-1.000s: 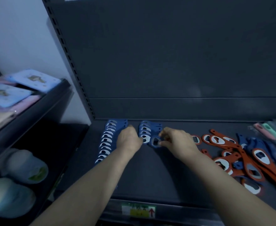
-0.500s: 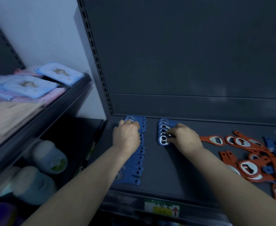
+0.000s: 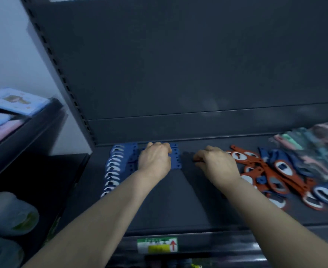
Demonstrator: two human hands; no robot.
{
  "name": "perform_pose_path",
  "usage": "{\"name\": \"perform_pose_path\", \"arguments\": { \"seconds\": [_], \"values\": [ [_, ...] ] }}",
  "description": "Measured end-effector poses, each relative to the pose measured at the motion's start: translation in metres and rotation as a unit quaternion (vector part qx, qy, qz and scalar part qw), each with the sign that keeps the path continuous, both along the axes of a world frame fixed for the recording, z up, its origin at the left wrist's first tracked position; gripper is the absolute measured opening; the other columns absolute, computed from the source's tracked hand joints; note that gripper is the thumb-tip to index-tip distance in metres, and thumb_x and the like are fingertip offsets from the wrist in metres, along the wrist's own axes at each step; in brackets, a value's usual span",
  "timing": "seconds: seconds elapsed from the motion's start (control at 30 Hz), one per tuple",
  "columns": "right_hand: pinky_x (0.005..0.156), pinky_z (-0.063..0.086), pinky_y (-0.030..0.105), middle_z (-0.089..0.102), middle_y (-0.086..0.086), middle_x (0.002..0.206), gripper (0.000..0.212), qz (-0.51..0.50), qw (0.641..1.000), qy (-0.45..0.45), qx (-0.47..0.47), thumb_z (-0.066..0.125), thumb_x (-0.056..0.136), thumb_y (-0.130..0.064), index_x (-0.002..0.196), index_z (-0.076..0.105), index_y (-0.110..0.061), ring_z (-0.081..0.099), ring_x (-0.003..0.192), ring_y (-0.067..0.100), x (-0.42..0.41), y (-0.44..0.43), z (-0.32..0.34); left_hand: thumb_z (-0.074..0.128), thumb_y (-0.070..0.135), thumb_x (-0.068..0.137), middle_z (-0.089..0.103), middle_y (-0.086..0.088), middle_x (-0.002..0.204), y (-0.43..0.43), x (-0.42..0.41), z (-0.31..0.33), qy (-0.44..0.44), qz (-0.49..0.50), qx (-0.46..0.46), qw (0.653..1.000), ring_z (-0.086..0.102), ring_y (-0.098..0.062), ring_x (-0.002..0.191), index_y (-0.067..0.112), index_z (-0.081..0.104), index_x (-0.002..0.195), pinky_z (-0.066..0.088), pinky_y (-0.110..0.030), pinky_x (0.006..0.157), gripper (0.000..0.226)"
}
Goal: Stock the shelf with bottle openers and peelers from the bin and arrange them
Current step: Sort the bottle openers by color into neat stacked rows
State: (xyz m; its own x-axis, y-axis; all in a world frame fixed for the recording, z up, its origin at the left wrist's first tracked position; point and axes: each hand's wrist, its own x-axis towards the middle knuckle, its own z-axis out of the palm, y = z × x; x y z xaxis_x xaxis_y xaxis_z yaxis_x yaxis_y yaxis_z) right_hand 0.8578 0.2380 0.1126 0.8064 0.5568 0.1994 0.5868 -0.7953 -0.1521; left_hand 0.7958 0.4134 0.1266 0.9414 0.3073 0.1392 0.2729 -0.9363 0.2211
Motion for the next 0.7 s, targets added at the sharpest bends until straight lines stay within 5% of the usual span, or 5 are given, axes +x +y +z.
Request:
{"name": "perform_pose_path", "arguments": {
  "seconds": [0.4,0.7],
  "values": [
    [0.064,0.042,0.029,0.066,0.003,0.101,0.023,-0.24,0.97,-0.011,-0.03,0.058,0.082,-0.017,0.099,0.067,-0.029,0.062,0.097,0.028,0.048,-0.196,0.015,0.055,0.025,0.093,0.063,0.001,0.112,-0.162,0.074,0.008,0.006,-0.108,-0.012,0.994,0.05,-0.023,0.111,0.027,0.062,0.108,0.046,-0.035,0.087,0.017],
    [0.089,0.044,0.031,0.047,-0.001,0.131,0.052,-0.062,0.984,0.133,-0.099,0.052,0.09,-0.012,0.132,0.051,-0.042,0.05,0.12,0.023,0.086,-0.252,0.013,0.053,0.026,0.093,0.067,0.004,0.109,-0.23,0.102,0.006,0.027,-0.108,-0.029,0.993,0.052,-0.022,0.112,0.028,0.062,0.108,0.048,-0.035,0.086,0.018]
  ]
}}
